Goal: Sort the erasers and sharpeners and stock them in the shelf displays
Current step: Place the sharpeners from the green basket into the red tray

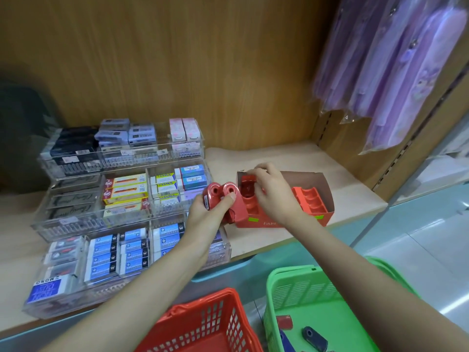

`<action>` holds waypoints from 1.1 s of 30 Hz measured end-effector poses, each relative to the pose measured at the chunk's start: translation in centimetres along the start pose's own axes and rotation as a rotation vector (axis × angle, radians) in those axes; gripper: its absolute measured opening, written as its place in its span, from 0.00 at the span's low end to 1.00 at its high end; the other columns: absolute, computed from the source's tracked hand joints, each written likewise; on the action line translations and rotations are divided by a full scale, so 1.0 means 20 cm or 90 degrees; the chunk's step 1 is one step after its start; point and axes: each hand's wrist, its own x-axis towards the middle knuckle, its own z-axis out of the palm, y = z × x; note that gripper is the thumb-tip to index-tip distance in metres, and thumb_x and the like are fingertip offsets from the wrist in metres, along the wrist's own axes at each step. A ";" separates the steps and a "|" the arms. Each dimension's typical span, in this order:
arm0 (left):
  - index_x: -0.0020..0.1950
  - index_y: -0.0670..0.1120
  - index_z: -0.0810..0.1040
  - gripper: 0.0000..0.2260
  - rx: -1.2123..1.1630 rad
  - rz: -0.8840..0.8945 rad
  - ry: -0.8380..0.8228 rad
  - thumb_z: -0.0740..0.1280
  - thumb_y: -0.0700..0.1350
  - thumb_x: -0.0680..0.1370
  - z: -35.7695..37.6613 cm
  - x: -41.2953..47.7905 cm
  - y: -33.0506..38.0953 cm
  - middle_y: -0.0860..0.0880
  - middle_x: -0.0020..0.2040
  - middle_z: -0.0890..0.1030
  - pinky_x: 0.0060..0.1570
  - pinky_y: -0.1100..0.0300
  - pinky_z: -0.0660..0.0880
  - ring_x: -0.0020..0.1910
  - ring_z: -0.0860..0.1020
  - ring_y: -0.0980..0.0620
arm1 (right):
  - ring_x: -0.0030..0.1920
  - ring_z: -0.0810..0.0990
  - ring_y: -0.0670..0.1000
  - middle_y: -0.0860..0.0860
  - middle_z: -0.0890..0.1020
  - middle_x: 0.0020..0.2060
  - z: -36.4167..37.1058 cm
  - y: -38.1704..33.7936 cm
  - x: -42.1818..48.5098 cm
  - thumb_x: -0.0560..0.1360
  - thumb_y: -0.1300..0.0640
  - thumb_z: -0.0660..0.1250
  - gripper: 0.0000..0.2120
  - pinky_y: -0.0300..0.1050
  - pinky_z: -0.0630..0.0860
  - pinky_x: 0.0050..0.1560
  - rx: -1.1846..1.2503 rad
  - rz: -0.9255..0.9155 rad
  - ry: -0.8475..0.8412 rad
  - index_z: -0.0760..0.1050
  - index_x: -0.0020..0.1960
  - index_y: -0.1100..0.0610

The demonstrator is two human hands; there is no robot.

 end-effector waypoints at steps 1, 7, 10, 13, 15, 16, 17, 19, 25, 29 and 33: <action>0.58 0.42 0.75 0.16 -0.004 -0.006 -0.001 0.72 0.46 0.74 0.01 0.00 0.01 0.43 0.52 0.83 0.45 0.59 0.80 0.45 0.82 0.50 | 0.53 0.75 0.53 0.54 0.75 0.51 -0.01 -0.04 -0.05 0.78 0.64 0.59 0.11 0.44 0.71 0.55 0.074 0.038 0.039 0.76 0.57 0.62; 0.58 0.39 0.75 0.20 -0.013 0.002 -0.015 0.72 0.50 0.73 0.06 -0.03 0.06 0.40 0.51 0.83 0.55 0.48 0.77 0.51 0.82 0.45 | 0.36 0.77 0.44 0.49 0.79 0.38 -0.05 -0.22 -0.25 0.77 0.54 0.64 0.11 0.36 0.72 0.38 0.574 0.285 -0.108 0.75 0.56 0.59; 0.49 0.39 0.74 0.09 -0.005 -0.004 -0.007 0.68 0.45 0.76 0.07 -0.05 0.06 0.44 0.39 0.80 0.40 0.58 0.76 0.37 0.79 0.50 | 0.34 0.79 0.44 0.52 0.79 0.37 -0.09 -0.20 -0.22 0.74 0.60 0.69 0.11 0.37 0.73 0.36 0.593 0.327 0.020 0.71 0.54 0.57; 0.42 0.43 0.67 0.06 0.005 -0.034 0.010 0.59 0.34 0.76 0.05 -0.05 0.08 0.47 0.33 0.69 0.35 0.59 0.70 0.32 0.70 0.51 | 0.41 0.80 0.52 0.51 0.79 0.39 -0.16 -0.11 -0.13 0.73 0.56 0.71 0.09 0.49 0.77 0.42 0.358 0.309 0.095 0.72 0.49 0.55; 0.45 0.43 0.67 0.04 0.061 -0.026 0.000 0.57 0.34 0.76 0.02 -0.04 0.07 0.46 0.38 0.71 0.39 0.58 0.74 0.36 0.73 0.51 | 0.43 0.80 0.53 0.48 0.79 0.40 -0.18 -0.06 -0.08 0.74 0.56 0.70 0.08 0.50 0.78 0.43 0.225 0.251 0.048 0.73 0.50 0.53; 0.46 0.43 0.68 0.04 0.082 -0.018 -0.009 0.58 0.35 0.77 0.00 -0.04 0.07 0.46 0.40 0.72 0.42 0.57 0.75 0.38 0.75 0.50 | 0.45 0.80 0.54 0.49 0.79 0.42 -0.17 -0.05 -0.06 0.74 0.57 0.70 0.09 0.50 0.78 0.46 0.157 0.209 0.011 0.74 0.52 0.53; 0.47 0.45 0.69 0.04 0.089 -0.014 -0.020 0.59 0.36 0.77 -0.01 -0.05 0.07 0.46 0.42 0.74 0.44 0.57 0.76 0.39 0.77 0.50 | 0.49 0.79 0.55 0.51 0.80 0.47 -0.16 -0.04 -0.04 0.74 0.57 0.69 0.11 0.51 0.77 0.50 0.090 0.167 -0.026 0.74 0.55 0.53; 0.51 0.44 0.71 0.05 0.085 -0.004 -0.051 0.61 0.36 0.79 -0.04 -0.05 0.06 0.46 0.42 0.76 0.44 0.58 0.76 0.39 0.78 0.51 | 0.56 0.76 0.55 0.54 0.78 0.55 -0.13 -0.03 -0.01 0.74 0.58 0.69 0.15 0.49 0.73 0.54 -0.002 0.113 -0.071 0.71 0.60 0.55; 0.47 0.47 0.69 0.11 0.082 0.055 -0.041 0.68 0.34 0.75 -0.10 -0.05 0.07 0.48 0.44 0.77 0.32 0.67 0.76 0.36 0.79 0.52 | 0.52 0.75 0.59 0.55 0.76 0.52 -0.07 -0.02 0.03 0.74 0.63 0.66 0.10 0.49 0.72 0.46 -0.131 0.000 -0.110 0.70 0.55 0.60; 0.49 0.45 0.72 0.08 0.130 0.101 -0.019 0.70 0.38 0.75 -0.12 -0.05 0.07 0.44 0.49 0.78 0.28 0.69 0.74 0.40 0.79 0.49 | 0.52 0.76 0.61 0.57 0.74 0.54 -0.04 0.00 -0.01 0.75 0.66 0.63 0.12 0.54 0.74 0.50 -0.131 -0.017 -0.122 0.74 0.59 0.61; 0.49 0.46 0.76 0.07 0.253 0.157 -0.045 0.72 0.41 0.73 -0.10 -0.01 0.09 0.48 0.44 0.79 0.37 0.69 0.75 0.43 0.77 0.51 | 0.53 0.76 0.55 0.54 0.70 0.56 -0.09 0.03 -0.08 0.76 0.64 0.63 0.17 0.50 0.73 0.55 -0.061 0.009 -0.116 0.73 0.65 0.58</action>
